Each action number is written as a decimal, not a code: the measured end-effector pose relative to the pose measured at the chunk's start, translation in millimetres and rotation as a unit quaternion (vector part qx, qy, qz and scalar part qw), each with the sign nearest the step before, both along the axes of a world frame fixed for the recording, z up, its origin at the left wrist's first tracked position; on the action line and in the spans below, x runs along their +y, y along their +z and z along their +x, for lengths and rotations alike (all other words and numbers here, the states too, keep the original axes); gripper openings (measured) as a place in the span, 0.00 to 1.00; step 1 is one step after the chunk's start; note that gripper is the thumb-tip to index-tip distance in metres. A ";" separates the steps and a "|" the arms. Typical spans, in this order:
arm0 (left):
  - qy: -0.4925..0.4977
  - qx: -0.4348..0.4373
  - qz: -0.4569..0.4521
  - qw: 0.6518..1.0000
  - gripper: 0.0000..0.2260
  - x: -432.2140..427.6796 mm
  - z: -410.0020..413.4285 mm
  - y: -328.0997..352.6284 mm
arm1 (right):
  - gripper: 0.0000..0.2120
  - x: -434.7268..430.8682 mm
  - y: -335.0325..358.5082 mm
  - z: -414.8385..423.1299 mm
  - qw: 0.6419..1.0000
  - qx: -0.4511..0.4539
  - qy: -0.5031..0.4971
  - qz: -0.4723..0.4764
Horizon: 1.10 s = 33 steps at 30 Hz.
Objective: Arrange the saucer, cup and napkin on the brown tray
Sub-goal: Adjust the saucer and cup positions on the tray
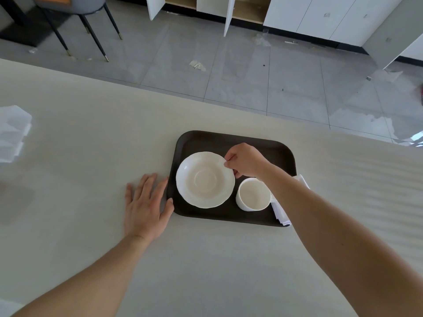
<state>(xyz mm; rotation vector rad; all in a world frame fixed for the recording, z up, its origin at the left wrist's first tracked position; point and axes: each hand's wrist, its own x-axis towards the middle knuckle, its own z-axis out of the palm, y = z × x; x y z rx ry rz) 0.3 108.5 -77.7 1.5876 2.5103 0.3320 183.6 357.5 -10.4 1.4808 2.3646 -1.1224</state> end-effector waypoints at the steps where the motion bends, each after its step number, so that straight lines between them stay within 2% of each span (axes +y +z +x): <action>1: 0.000 0.001 0.001 1.000 0.26 -0.1 0.1 0.1 | 0.03 0.7 -1.3 -0.3 1.000 0.002 -0.004 -0.002; 13: -0.003 0.013 -0.001 1.000 0.26 0.7 0.9 1.5 | 0.07 13.5 -3.7 -9.8 1.000 0.012 -0.020 0.004; 33: -0.002 0.017 -0.001 1.000 0.25 1.1 1.8 2.0 | 0.10 30.4 -4.1 -21.7 0.993 0.044 -0.108 0.017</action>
